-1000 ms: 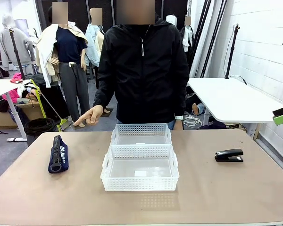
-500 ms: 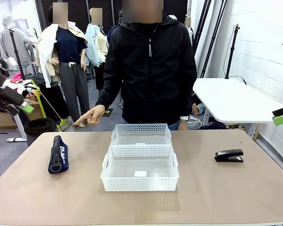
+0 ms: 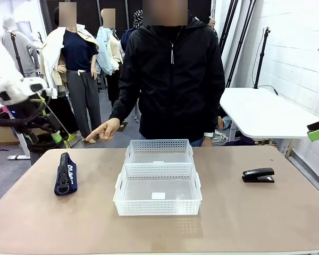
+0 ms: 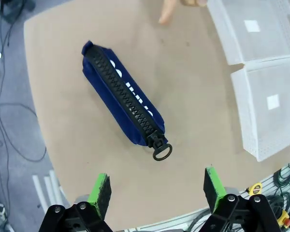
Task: Distribute items into two baskets.
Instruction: Pick up the Pencil pouch that the person points to.
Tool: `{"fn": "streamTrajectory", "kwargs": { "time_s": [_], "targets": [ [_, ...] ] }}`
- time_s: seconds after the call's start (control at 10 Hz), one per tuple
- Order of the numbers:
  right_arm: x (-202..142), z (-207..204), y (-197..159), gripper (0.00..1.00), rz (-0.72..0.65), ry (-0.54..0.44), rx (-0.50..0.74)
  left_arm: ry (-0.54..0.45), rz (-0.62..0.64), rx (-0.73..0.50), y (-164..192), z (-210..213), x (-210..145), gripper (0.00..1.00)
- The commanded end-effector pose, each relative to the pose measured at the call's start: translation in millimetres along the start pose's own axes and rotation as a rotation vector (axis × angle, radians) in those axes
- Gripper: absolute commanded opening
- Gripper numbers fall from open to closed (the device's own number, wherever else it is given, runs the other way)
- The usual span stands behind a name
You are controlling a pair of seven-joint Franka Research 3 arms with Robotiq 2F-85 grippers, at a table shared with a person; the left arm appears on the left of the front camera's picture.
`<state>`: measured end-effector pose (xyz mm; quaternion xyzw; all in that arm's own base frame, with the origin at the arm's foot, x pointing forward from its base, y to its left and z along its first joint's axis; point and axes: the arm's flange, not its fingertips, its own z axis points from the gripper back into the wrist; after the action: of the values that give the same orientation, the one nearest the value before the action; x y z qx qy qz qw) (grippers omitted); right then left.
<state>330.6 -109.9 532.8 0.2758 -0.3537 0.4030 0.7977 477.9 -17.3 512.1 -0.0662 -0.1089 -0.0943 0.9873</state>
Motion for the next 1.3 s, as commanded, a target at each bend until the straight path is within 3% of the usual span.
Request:
{"fn": "streamTrajectory", "kwargs": {
  "time_s": [0.0,0.2,0.7,1.2],
  "targets": [
    [0.3,-0.2,-1.2,1.0,0.006,-0.02,0.006,0.084,0.042,0.035,-6.3,-15.3,29.1,1.0],
    [0.3,-0.2,-1.2,1.0,0.006,-0.02,0.006,0.145,0.134,0.09,-1.9,-52.7,42.8,1.0],
    [0.3,-0.2,-1.2,1.0,0.006,-0.02,0.006,0.237,0.271,0.171,-10.1,-121.7,37.7,1.0],
    [0.3,-0.2,-1.2,1.0,0.006,-0.02,0.006,0.137,0.419,0.198,-11.3,-154.5,36.6,1.0]
  ]
}}
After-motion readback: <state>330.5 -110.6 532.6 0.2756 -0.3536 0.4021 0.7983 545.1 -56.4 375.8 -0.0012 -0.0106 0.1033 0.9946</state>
